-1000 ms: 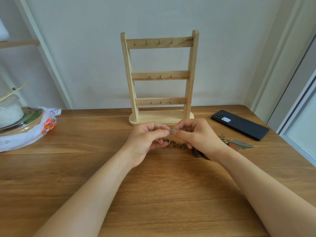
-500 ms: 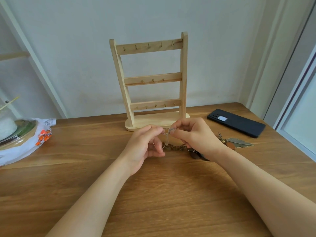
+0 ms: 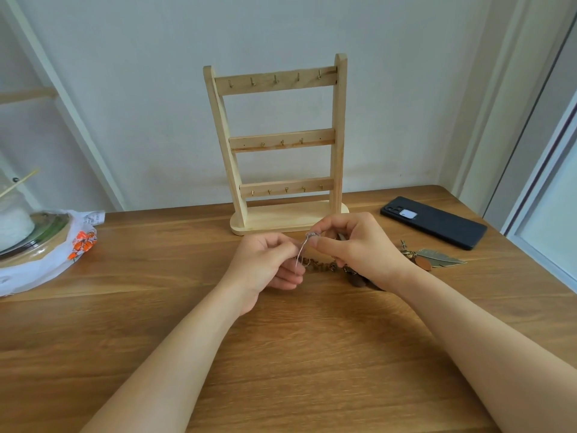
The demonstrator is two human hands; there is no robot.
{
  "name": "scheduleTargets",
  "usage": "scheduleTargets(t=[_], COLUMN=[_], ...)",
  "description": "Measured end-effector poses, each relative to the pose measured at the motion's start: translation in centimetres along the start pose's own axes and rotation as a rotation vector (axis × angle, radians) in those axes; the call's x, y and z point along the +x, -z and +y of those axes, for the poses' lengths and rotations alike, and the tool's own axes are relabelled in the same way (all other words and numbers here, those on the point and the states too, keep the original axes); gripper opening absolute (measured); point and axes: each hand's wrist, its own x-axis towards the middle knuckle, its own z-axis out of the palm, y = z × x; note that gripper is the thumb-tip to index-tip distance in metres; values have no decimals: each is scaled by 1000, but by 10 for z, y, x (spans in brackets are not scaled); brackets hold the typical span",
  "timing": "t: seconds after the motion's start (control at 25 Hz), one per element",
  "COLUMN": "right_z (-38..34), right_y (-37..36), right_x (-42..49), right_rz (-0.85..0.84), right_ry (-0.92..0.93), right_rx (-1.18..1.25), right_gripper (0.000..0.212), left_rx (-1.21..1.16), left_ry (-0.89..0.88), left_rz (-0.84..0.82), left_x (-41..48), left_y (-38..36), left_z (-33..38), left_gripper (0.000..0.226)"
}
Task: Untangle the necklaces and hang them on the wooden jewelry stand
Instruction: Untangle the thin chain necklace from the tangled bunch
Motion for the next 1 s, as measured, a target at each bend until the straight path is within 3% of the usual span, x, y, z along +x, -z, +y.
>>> scheduleTargets(t=[0.16, 0.28, 0.56, 1.0], right_z=[1, -1, 4, 3], right_y=[1, -2, -1, -4], right_x=[1, 0, 1, -1], right_rz=[-17, -66, -36, -27], right_ry=[-26, -22, -6, 84], right_rx=[19, -35, -134, -174], right_gripper=[10, 11, 6, 10], left_rx=[59, 114, -37, 208], left_ry=[-107, -196, -300, -398], left_rz=[238, 291, 222, 144], left_x=[8, 7, 5, 1], left_y=[5, 2, 8, 8], left_z=[-4, -10, -3, -3], left_gripper=[17, 16, 11, 6])
